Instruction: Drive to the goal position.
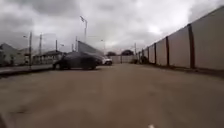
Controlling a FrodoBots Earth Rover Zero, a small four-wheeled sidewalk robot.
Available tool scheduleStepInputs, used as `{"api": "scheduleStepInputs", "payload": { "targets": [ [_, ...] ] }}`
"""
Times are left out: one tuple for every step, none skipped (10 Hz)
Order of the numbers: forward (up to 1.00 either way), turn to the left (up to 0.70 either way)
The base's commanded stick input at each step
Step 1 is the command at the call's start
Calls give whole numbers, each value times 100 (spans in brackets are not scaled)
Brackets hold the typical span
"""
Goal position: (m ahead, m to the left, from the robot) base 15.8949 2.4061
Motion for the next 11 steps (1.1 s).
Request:
{"api": "scheduleStepInputs", "payload": {
  "targets": [
    [50,0],
    [50,0],
    [50,0],
    [50,0],
    [50,0],
    [50,0],
    [50,0],
    [50,-9],
    [50,-16],
    [50,-18],
    [50,-7]
  ]
}}
